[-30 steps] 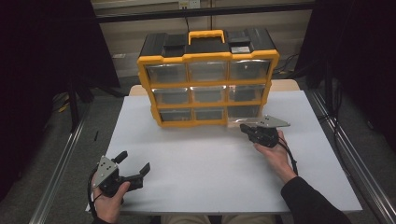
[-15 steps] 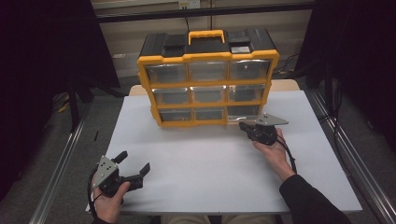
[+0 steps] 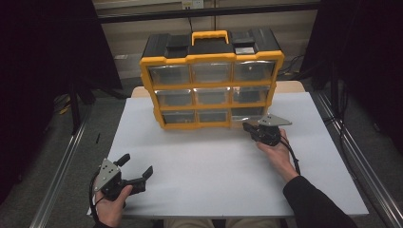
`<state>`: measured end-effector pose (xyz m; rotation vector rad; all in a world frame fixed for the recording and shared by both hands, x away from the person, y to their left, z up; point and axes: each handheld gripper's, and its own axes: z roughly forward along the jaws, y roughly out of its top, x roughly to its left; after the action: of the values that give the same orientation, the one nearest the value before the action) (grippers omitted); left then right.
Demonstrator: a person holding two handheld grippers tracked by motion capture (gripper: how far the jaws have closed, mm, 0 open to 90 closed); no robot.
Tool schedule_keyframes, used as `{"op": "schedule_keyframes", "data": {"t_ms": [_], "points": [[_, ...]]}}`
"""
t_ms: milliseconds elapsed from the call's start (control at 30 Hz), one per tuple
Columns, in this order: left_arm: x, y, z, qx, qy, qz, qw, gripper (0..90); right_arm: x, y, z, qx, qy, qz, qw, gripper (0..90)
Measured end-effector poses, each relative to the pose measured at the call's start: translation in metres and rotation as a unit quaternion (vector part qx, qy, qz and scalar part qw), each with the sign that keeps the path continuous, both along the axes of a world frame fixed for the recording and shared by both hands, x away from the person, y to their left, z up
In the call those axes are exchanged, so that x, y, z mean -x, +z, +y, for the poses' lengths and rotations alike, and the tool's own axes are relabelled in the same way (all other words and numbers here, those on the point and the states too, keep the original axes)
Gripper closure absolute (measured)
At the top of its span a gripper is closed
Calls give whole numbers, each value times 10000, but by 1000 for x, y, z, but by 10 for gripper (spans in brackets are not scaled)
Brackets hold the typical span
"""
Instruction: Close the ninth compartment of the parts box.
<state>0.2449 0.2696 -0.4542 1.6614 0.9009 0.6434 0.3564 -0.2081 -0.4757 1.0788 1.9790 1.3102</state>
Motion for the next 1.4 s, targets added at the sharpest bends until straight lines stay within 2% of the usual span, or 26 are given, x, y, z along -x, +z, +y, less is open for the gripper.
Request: {"op": "schedule_keyframes", "data": {"t_ms": [1400], "points": [[-1,-1,-1,10,-27,26,10000,46,-9,-3,-1,10,-139,-151,9998,900]]}}
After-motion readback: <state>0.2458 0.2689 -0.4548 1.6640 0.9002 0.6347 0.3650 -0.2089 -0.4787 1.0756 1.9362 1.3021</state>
